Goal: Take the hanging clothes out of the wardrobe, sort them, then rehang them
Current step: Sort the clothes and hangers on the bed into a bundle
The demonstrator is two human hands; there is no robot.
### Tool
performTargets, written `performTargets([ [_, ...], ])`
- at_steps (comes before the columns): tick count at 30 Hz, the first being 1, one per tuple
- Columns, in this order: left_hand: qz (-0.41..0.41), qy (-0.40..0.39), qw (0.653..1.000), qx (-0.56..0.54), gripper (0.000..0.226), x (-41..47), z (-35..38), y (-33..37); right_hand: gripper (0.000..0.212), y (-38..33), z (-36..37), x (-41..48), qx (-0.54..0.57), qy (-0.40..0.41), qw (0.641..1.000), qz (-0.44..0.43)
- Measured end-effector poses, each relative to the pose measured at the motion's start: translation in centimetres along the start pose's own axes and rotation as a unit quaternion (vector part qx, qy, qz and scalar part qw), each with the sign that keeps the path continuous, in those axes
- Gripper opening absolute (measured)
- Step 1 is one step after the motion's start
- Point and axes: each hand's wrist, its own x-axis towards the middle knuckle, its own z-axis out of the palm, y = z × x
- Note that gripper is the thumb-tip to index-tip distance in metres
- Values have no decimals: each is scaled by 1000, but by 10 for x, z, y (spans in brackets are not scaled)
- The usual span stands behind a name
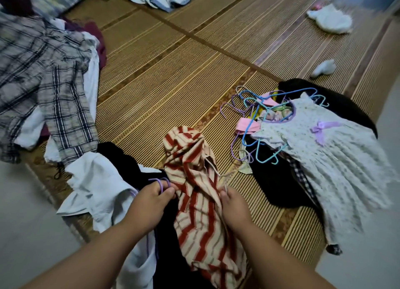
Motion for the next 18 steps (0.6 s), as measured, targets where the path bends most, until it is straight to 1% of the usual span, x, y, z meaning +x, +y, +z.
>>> performTargets([
  [2, 4, 4, 1000, -15, 17, -7, -4, 4, 22, -14, 0, -9, 32, 12, 999, -38],
  [4, 11, 7, 999, -45, 21, -16, -13, 11, 23, -32, -2, -19, 52, 21, 996, -75],
  [6, 21, 17, 998, -59, 19, -25, -26, 19, 25, -54, -9, -28, 48, 31, 991, -117],
  [10, 54, 60, 993, -90, 23, -49, -68, 47, 26, -114, -32, -56, 59, 35, 981, -184],
  [14, 88, 123, 973, -173, 22, -77, -116, 86, 22, -177, -55, -92, 67, 10, 971, -230],
  [16, 105, 145, 961, -213, 21, -93, -138, 105, 29, -208, -71, -110, 55, -2, 968, -245],
  [18, 126, 159, 949, -242, 20, -114, -163, 125, 31, -243, -89, -135, 30, -1, 965, -261],
])
